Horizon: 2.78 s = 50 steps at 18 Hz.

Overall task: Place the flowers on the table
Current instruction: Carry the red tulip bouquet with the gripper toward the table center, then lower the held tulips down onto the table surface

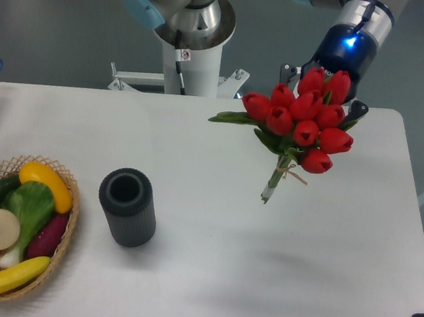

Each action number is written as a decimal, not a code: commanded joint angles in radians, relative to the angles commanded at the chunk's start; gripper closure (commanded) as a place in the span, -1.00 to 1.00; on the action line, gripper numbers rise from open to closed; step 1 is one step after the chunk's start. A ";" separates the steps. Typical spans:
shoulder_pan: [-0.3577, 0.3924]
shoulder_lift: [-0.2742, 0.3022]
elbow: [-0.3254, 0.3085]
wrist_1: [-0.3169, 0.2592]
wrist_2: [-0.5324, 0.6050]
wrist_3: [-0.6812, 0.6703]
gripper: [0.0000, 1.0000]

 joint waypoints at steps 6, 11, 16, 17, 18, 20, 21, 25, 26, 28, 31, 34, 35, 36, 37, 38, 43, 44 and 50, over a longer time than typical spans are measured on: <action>-0.006 0.006 0.002 -0.003 0.011 0.005 0.23; -0.012 0.020 0.008 -0.006 0.112 0.008 0.23; -0.104 0.035 0.012 -0.006 0.389 0.009 0.27; -0.121 0.034 0.014 -0.006 0.432 0.009 0.27; -0.133 0.034 0.012 -0.008 0.475 0.011 0.27; -0.162 0.029 0.011 -0.009 0.556 0.031 0.27; -0.176 0.026 0.008 -0.011 0.601 0.041 0.27; -0.225 0.002 -0.011 -0.031 0.794 0.093 0.27; -0.241 -0.015 -0.012 -0.046 0.854 0.118 0.27; -0.274 -0.049 -0.017 -0.055 0.969 0.172 0.27; -0.294 -0.107 -0.012 -0.055 1.061 0.190 0.27; -0.342 -0.170 0.002 -0.055 1.155 0.201 0.27; -0.357 -0.193 0.002 -0.052 1.181 0.201 0.27; -0.364 -0.210 0.009 -0.054 1.193 0.201 0.27; -0.364 -0.230 0.011 -0.054 1.193 0.202 0.27; -0.370 -0.251 0.012 -0.051 1.193 0.201 0.27; -0.383 -0.319 0.029 -0.048 1.183 0.199 0.27; -0.384 -0.328 0.032 -0.046 1.183 0.199 0.27; -0.385 -0.359 0.074 -0.044 1.183 0.201 -0.37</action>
